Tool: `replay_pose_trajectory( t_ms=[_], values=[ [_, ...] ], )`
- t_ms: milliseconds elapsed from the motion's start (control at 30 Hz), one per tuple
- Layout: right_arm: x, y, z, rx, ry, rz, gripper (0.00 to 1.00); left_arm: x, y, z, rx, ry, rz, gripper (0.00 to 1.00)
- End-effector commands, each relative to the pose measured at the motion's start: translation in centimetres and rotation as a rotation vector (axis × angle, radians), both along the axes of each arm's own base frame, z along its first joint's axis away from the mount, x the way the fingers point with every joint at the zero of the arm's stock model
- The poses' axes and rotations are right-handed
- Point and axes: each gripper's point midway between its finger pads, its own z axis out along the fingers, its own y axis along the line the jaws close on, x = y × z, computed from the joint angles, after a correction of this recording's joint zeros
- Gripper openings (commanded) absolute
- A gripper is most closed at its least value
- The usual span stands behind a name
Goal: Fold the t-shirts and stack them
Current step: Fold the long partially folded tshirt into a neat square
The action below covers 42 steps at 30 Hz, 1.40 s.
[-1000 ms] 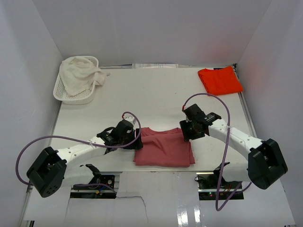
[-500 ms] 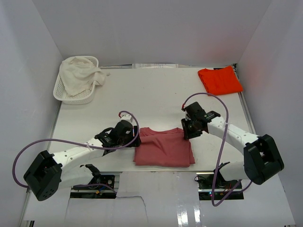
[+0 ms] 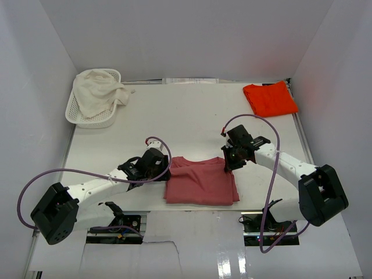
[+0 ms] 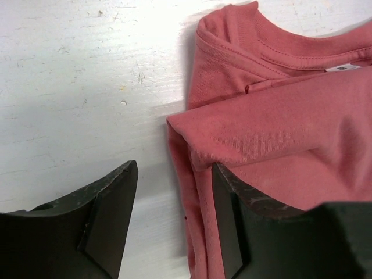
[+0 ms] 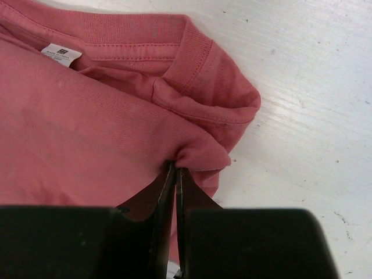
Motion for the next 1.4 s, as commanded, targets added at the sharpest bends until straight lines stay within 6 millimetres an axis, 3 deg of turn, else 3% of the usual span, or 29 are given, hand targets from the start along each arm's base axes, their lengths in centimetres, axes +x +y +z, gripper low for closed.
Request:
replay_pose_trajectory(
  t_ms=[0, 133, 667, 800, 1100, 1133, 1200, 1367],
  values=[
    [0.6, 0.6, 0.9, 0.044, -0.028, 0.003, 0.08, 0.8, -0.1, 0.4, -0.005, -0.038, 0.023, 0.63],
    [0.5, 0.6, 0.8, 0.047, -0.022, 0.004, 0.08, 1.1, 0.0, 0.3, -0.019, -0.068, 0.036, 0.61],
    [0.4, 0.2, 0.4, 0.039, -0.014, 0.004, 0.08, 0.4, -3.1, 1.7, -0.148, -0.077, -0.074, 0.49],
    [0.6, 0.3, 0.5, 0.042, -0.018, 0.004, 0.08, 0.1, -3.3, 0.6, -0.143, -0.048, -0.085, 0.39],
    [0.6, 0.2, 1.1, 0.053, -0.031, 0.002, 0.08, 0.1, -3.8, -1.5, -0.155, -0.03, -0.093, 0.27],
    [0.5, 0.2, 1.0, 0.053, -0.03, 0.001, 0.08, 0.3, -3.8, -1.4, -0.152, -0.038, -0.088, 0.23],
    [0.6, 0.2, 1.3, 0.057, -0.036, 0.001, 0.08, 0.4, -3.9, -1.1, -0.156, -0.045, -0.086, 0.02],
    [0.4, 0.1, 1.8, 0.064, -0.037, -0.003, 0.08, 0.5, -3.9, 0.7, -0.158, -0.049, -0.085, 0.0]
  ],
)
